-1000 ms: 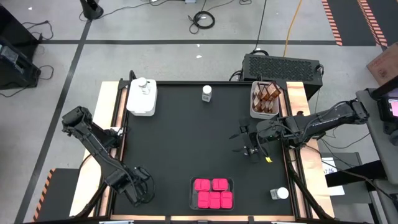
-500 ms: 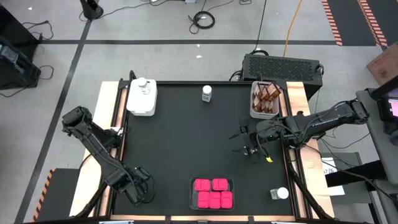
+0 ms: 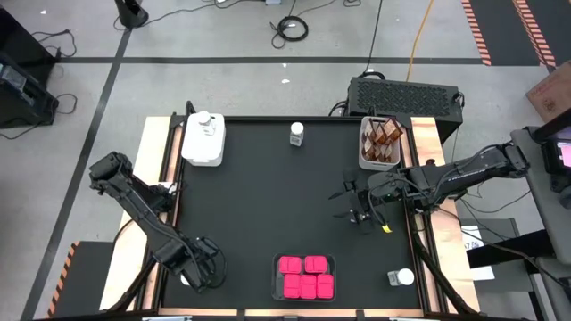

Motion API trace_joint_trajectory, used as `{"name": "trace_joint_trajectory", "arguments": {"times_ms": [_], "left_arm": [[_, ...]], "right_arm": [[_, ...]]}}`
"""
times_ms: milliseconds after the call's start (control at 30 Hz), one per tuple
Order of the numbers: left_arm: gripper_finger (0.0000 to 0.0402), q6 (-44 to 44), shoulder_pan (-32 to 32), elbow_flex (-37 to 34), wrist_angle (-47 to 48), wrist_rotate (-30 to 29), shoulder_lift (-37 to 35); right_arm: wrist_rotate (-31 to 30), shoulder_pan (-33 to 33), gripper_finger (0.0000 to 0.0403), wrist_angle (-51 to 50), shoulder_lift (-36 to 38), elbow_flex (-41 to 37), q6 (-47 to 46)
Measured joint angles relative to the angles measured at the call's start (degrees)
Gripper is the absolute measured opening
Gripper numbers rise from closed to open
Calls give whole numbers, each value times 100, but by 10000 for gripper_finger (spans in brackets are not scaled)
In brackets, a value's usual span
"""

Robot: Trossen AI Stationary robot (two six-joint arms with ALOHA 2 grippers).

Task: Sort spices by type
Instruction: Put the white seasoning bottle into the left white bin

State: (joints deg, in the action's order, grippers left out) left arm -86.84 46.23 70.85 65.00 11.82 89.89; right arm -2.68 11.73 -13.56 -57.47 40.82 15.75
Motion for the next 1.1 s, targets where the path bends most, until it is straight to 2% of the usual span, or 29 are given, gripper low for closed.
{"name": "trace_joint_trajectory", "arguments": {"times_ms": [300,733,900,1100], "left_arm": [[297,471,-124,162,214,-368,-2],[297,461,-37,162,294,-99,-2],[297,122,101,101,278,276,-2],[297,12,220,101,170,242,-2]], "right_arm": [[0,0,247,2,0,0,-124],[0,0,247,-4,0,0,-118],[0,0,247,-4,0,0,-69],[0,0,247,-2,0,0,-7]]}}
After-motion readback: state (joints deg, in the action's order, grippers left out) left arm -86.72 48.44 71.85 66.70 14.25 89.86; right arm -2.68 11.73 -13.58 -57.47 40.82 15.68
